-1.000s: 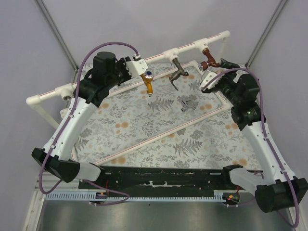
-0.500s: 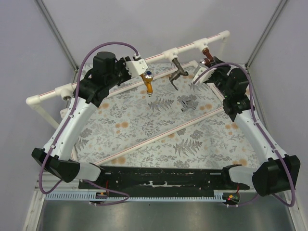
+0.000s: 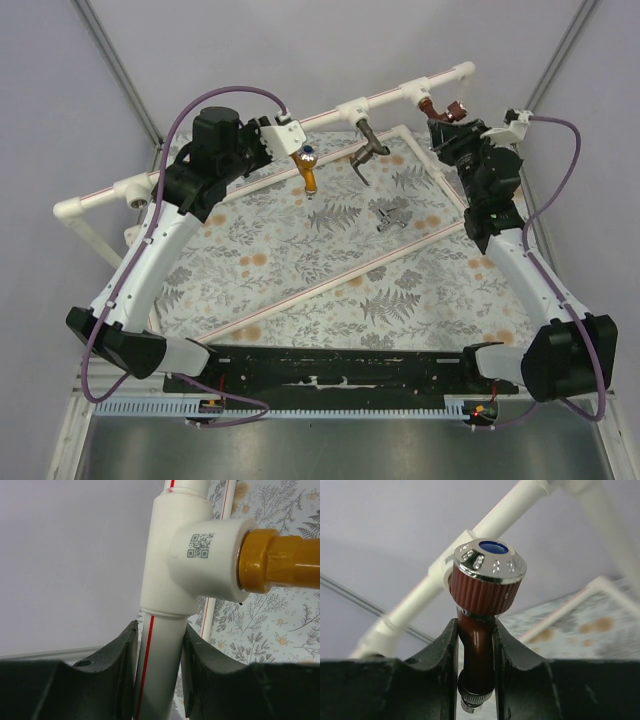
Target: Install the water faucets
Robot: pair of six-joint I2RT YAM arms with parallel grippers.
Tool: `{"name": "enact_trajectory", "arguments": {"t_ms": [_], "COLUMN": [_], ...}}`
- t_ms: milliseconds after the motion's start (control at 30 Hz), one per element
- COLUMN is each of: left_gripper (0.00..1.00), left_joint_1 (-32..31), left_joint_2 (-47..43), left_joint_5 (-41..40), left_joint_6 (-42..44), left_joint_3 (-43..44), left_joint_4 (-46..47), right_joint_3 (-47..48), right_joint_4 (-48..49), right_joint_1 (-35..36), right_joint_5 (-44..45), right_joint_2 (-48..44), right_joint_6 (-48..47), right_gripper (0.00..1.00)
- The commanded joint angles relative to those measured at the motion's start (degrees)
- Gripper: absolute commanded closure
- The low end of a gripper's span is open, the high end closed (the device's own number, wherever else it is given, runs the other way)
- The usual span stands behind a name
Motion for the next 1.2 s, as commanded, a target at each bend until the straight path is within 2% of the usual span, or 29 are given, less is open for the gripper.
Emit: {"name": "enact_trajectory", "arguments": {"t_ms": [0,100,233,300,400,467,600,633,767,800,900,1033,1167], "left_gripper": [0.98,0.98,0.98,0.98,0.98,0.98,0.98,0.98,0.98,0.98,0.98,0.98,0.98], "left_joint_1": [-1.5,-1.5,-1.5,-1.5,-1.5,-1.5,-1.5,-1.5,-1.5,-1.5,-1.5,-1.5,-1.5], "left_joint_2": [-0.7,-0.6,-0.5,-0.4,-0.2,-0.2,-0.1,-0.1,-0.2,-0.3,-0.5,-0.8,-1.0], "left_joint_5": [4.4,4.4,4.0,3.9,4.0,4.1,4.5,4.6,5.0,4.9,5.1,5.1,5.4], "left_joint_6": [-10.5,-10.5,-10.5,-10.4,-10.2,-10.3,-10.2,-10.1,-10.1,-10.1,-10.1,-10.2,-10.4], "left_joint_3": [-0.7,-0.5,-0.1,-0.1,0.0,0.2,0.3,0.3,0.3,0.3,0.2,0.0,-0.2], "left_joint_4": [-8.0,-8.0,-8.0,-8.1,-8.0,-8.0,-8.2,-8.2,-8.3,-8.4,-8.6,-8.5,-8.5], "right_joint_3": [-4.2,-3.2,-4.1,-6.1,-9.1,-10.1,-7.4,-7.0,-6.3,-5.5,-2.8,1.5,2.9], "right_joint_4": [18.3,20.9,17.7,17.3,18.6,16.0,3.2,0.6,-7.3,-11.0,-16.6,-22.1,-19.1], "right_joint_1": [0.0,-0.5,-1.9,-2.6,-4.7,-5.9,-6.1,-6.2,-6.2,-6.2,-6.1,-4.8,-2.7], "right_joint_5": [11.9,11.0,9.5,9.3,6.0,3.8,-2.5,-4.6,-12.0,-13.1,-16.3,-16.7,-15.0], "right_joint_2": [4.9,6.5,3.0,0.4,-2.9,-5.8,-11.9,-12.7,-14.7,-14.9,-14.1,-11.4,-9.1], "right_joint_6": [59.6,62.8,52.0,44.7,32.1,21.2,-14.7,-26.2,-58.1,-64.7,-77.2,-86.4,-92.6], "right_gripper": [0.82,0.69,0.39,0.32,0.27,0.24,0.18,0.16,0.14,0.09,0.05,0.02,0.02]}}
